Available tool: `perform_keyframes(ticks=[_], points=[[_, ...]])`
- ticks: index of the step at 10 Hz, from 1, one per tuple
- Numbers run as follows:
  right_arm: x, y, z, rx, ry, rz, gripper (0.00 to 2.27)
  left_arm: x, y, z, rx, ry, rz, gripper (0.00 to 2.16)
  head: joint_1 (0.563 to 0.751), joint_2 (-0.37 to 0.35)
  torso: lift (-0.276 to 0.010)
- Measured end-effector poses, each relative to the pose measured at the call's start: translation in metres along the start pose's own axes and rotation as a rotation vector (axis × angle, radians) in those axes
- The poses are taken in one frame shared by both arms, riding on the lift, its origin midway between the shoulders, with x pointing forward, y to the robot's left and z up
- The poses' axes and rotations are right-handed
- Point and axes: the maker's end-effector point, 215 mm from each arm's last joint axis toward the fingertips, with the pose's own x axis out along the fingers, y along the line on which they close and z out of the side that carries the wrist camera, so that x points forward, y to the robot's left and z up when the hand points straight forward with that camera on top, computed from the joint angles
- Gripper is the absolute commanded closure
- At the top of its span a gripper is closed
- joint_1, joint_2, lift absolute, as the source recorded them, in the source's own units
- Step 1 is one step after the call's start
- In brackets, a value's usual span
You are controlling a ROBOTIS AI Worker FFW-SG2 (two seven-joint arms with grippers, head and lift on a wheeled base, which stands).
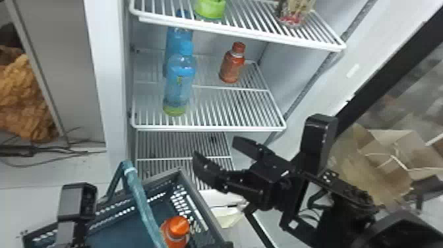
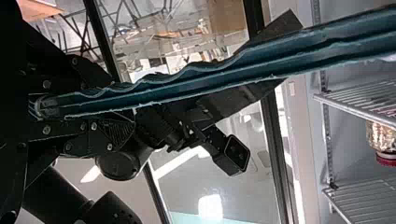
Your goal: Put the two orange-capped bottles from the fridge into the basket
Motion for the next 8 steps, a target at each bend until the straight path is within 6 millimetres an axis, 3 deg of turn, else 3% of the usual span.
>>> perform_keyframes(ticks=[2,4,6,8], points=[[0.009,-0.043,0.031,-0.034,-0.175,-0.101,0.05,0.0,-0.001,0.0,0.0,-0.001,-0.002,1.17,0.695,-0.35,-0.235],[0.01,-0.103,0.062,-0.094,-0.399,-0.225,0.06,0.0,0.0,0.0,0.0,-0.002,-0.002,1.17,0.695,-0.35,-0.235],[0.016,-0.159,0.058,-0.132,-0.469,-0.324,0.07,-0.001,0.0,0.0,-0.001,-0.003,-0.002,1.17,0.695,-0.35,-0.235],[0.026,-0.193,0.058,-0.175,-0.497,-0.38,0.07,-0.001,0.0,0.001,-0.001,-0.005,-0.001,1.17,0.695,-0.35,-0.235]])
